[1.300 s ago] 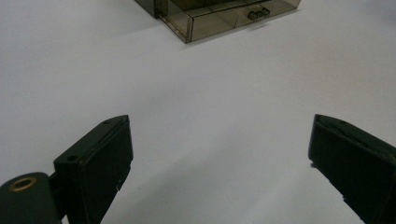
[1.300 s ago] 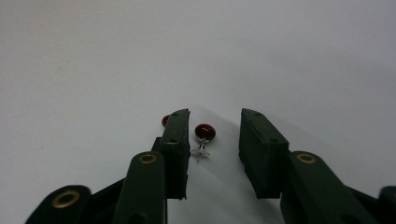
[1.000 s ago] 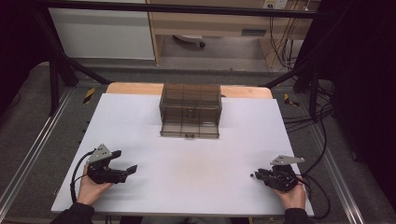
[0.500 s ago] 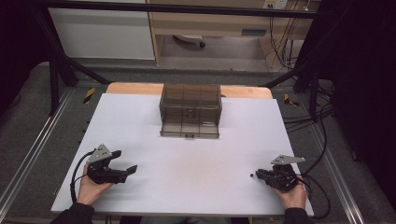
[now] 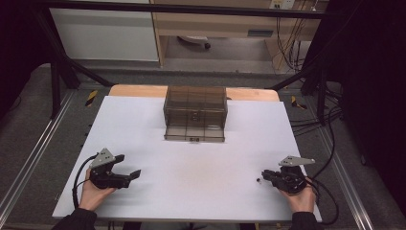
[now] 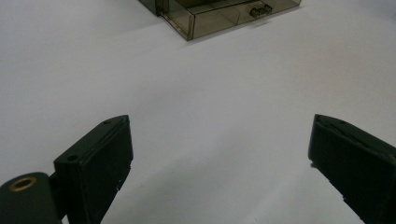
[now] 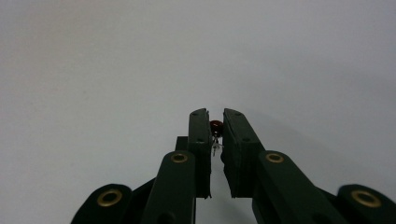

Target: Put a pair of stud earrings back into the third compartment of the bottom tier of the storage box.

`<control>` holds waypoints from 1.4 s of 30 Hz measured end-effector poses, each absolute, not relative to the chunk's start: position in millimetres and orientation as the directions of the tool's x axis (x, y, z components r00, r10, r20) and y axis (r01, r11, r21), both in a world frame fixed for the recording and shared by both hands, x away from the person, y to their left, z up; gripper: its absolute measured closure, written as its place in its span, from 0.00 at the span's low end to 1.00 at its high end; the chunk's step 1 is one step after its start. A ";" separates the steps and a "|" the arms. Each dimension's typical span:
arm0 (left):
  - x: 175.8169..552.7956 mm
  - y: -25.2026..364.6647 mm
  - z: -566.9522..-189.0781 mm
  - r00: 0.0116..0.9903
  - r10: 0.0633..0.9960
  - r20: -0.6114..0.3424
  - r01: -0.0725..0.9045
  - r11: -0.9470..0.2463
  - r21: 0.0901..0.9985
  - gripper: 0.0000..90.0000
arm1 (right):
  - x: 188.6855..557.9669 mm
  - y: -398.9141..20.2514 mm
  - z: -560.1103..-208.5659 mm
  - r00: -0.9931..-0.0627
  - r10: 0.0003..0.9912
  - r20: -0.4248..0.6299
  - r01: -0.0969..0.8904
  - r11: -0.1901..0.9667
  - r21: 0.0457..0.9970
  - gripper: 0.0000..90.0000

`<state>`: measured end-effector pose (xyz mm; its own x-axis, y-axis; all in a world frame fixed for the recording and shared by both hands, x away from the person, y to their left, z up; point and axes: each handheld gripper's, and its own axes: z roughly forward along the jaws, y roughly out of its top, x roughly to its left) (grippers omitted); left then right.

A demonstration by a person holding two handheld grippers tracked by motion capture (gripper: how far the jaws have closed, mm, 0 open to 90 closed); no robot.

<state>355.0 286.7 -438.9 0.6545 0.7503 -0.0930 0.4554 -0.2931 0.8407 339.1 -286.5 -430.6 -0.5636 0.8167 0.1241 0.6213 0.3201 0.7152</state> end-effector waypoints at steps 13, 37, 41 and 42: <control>354.9 286.3 -439.2 0.654 0.751 -0.091 0.456 -0.295 0.840 0.07 | 349.9 -257.6 -413.8 -0.595 0.793 0.135 0.590 0.316 0.743 0.91; 355.2 286.7 -439.6 0.655 0.750 -0.093 0.457 -0.294 0.840 0.07 | 398.9 -185.1 -393.8 -0.612 0.779 0.134 0.537 0.286 0.794 0.91; 355.4 286.9 -439.9 0.655 0.750 -0.094 0.457 -0.294 0.839 0.07 | 407.7 -175.7 -393.1 -0.609 0.783 0.128 0.535 0.286 0.795 0.91; 355.5 286.9 -440.0 0.655 0.750 -0.094 0.458 -0.295 0.839 0.07 | 409.9 -173.1 -392.9 -0.606 0.785 0.130 0.535 0.281 0.797 0.91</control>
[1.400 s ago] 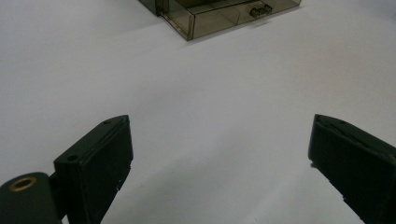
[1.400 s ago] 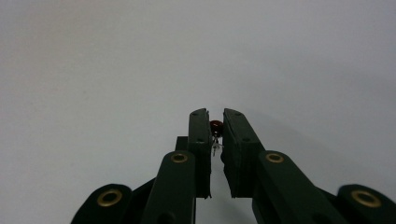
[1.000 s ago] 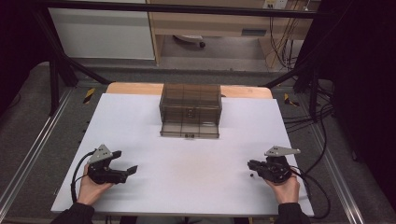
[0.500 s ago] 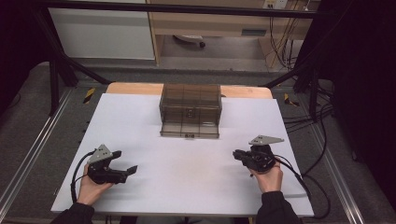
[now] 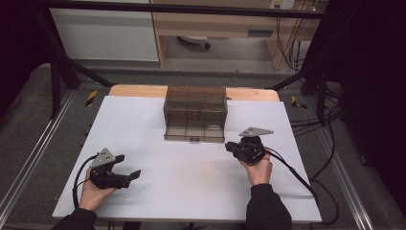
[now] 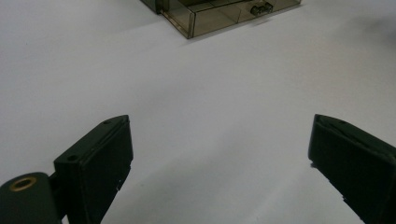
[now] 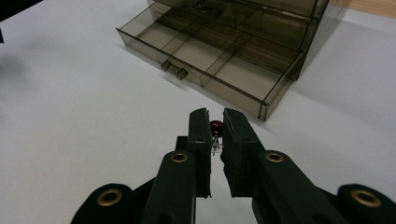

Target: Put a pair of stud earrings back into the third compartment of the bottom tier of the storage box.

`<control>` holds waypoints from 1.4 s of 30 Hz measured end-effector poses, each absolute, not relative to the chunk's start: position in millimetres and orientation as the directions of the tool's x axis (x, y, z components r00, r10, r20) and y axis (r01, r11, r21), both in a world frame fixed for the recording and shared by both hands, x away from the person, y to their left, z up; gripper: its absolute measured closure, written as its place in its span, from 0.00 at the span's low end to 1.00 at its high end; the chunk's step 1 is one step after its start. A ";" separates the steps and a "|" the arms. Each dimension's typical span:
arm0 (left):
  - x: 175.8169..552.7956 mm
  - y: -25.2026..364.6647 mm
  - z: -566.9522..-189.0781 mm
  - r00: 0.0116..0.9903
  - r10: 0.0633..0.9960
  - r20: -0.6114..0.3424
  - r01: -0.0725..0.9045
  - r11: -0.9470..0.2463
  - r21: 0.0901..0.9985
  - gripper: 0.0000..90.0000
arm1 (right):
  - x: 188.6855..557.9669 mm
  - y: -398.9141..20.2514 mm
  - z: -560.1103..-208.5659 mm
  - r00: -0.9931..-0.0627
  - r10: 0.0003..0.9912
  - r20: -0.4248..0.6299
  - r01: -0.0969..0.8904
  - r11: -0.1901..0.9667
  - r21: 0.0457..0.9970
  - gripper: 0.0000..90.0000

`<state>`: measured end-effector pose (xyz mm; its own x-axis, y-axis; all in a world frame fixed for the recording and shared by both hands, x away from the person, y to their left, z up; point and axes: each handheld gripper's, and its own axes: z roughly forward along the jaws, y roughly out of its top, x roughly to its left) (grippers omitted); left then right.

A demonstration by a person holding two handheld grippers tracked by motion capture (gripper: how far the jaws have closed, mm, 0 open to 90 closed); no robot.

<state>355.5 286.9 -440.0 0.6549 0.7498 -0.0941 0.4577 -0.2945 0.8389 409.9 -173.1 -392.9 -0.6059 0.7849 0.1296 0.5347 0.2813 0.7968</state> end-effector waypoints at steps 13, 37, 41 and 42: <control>355.6 286.9 -440.3 0.654 0.751 -0.093 0.459 -0.296 0.837 0.07 | 438.8 -149.6 -393.9 -0.591 0.795 0.136 0.546 0.271 0.792 0.91; 356.3 286.9 -441.5 0.653 0.752 -0.091 0.462 -0.300 0.834 0.07 | 483.6 -126.3 -418.9 -0.546 0.831 0.105 0.586 0.290 0.757 0.91; 356.1 286.9 -441.4 0.653 0.751 -0.092 0.461 -0.299 0.835 0.07 | 489.0 -125.7 -423.0 -0.532 0.839 0.109 0.590 0.275 0.759 0.91; 356.2 287.1 -441.3 0.653 0.752 -0.090 0.461 -0.300 0.835 0.07 | 490.0 -125.6 -423.6 -0.532 0.840 0.107 0.588 0.276 0.760 0.91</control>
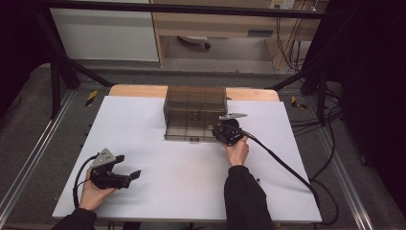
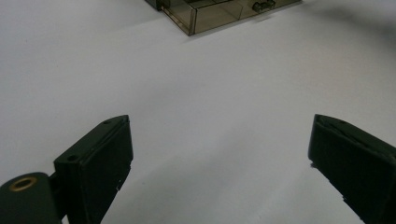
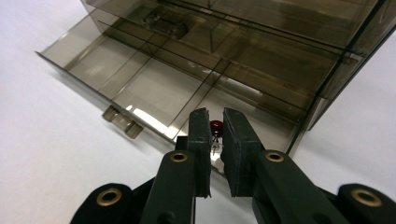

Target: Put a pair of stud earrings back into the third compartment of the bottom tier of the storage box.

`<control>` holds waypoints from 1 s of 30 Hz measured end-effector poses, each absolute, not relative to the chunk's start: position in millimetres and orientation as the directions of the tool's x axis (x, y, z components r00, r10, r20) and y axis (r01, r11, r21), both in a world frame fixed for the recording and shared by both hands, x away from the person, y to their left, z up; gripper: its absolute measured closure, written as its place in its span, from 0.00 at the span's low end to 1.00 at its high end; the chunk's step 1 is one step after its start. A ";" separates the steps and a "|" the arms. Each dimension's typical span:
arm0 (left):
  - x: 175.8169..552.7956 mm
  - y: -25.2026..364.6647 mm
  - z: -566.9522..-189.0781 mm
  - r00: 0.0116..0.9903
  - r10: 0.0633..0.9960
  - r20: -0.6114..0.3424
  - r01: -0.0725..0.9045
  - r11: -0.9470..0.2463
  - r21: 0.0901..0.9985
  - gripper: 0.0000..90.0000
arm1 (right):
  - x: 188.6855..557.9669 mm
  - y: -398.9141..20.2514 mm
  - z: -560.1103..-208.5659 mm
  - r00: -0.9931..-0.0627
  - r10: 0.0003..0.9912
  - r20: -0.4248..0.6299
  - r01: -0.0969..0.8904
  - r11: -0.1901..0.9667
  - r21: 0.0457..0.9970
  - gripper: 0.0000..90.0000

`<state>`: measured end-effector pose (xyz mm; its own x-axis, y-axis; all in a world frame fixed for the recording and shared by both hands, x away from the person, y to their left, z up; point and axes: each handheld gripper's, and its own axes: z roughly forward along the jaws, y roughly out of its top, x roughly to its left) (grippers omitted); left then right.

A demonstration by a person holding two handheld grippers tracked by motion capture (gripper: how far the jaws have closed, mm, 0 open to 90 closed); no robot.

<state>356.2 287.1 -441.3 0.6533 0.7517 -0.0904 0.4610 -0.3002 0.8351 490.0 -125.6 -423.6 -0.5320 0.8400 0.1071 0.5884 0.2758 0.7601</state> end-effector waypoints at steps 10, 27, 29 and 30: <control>356.4 287.3 -441.7 0.653 0.752 -0.090 0.462 -0.301 0.835 0.07 | 499.1 -124.3 -432.6 -0.514 0.849 0.126 0.606 0.256 0.753 0.87; 355.9 286.8 -441.5 0.653 0.752 -0.089 0.462 -0.303 0.833 0.07 | 473.3 -134.5 -403.3 -0.544 0.830 0.123 0.548 0.240 0.802 0.40; 355.8 286.6 -441.4 0.653 0.752 -0.088 0.462 -0.303 0.833 0.07 | 467.2 -137.6 -399.6 -0.560 0.819 0.129 0.536 0.239 0.810 0.33; 355.8 286.5 -441.5 0.653 0.752 -0.088 0.462 -0.303 0.834 0.07 | 465.1 -138.6 -398.5 -0.564 0.815 0.135 0.535 0.237 0.811 0.30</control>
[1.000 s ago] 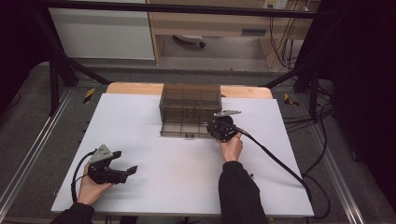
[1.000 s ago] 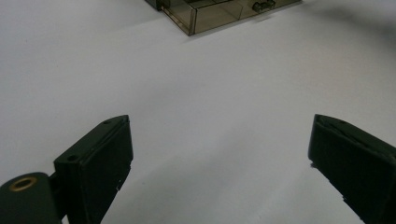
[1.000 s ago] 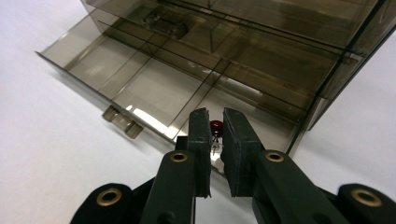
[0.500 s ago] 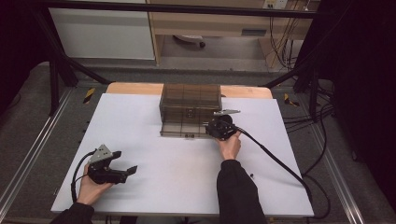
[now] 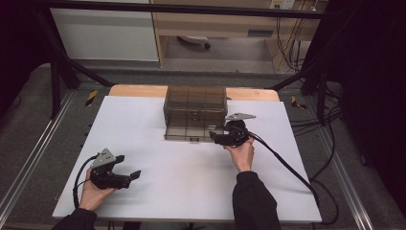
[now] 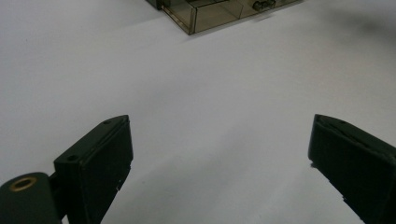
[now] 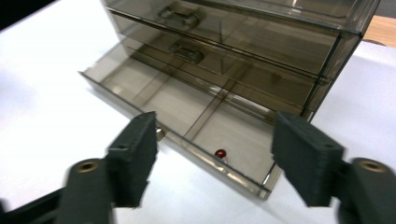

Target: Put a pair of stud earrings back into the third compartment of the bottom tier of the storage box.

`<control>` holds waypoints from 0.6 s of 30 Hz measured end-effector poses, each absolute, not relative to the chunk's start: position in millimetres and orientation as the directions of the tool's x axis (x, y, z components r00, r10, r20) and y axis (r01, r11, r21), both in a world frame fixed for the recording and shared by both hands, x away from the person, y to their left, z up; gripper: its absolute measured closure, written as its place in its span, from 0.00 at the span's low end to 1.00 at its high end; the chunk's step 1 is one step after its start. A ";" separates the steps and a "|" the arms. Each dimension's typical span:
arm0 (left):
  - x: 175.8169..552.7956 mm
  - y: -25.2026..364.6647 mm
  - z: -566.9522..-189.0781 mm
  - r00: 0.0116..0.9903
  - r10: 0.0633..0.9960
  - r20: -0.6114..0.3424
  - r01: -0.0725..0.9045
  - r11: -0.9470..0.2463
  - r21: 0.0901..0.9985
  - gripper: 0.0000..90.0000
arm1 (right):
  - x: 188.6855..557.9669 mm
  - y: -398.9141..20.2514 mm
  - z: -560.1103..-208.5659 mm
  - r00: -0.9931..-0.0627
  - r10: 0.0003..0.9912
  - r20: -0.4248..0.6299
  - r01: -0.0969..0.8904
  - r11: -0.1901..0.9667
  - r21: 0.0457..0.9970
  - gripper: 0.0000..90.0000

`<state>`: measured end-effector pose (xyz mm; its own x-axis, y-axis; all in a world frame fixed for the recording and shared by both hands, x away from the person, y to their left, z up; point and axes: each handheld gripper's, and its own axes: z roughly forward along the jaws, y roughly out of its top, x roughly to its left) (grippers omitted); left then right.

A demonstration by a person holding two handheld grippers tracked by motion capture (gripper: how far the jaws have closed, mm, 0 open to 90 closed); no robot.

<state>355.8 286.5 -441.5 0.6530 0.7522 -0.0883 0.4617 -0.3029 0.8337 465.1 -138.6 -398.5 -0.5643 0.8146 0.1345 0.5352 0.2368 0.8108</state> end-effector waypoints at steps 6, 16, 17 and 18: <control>356.1 286.5 -441.9 0.654 0.752 -0.087 0.463 -0.306 0.832 0.07 | 449.3 -151.3 -394.2 -0.591 0.793 0.146 0.529 0.245 0.813 0.16; 356.1 286.1 -442.1 0.652 0.753 -0.088 0.465 -0.305 0.831 0.07 | 423.3 -178.8 -393.7 -0.605 0.780 0.158 0.532 0.249 0.810 0.04; 356.1 286.2 -442.1 0.653 0.753 -0.087 0.465 -0.306 0.831 0.07 | 420.3 -181.4 -393.6 -0.610 0.777 0.153 0.527 0.254 0.811 0.04; 356.2 286.2 -442.1 0.652 0.753 -0.088 0.465 -0.306 0.831 0.07 | 417.7 -184.1 -393.6 -0.615 0.775 0.144 0.521 0.263 0.812 0.04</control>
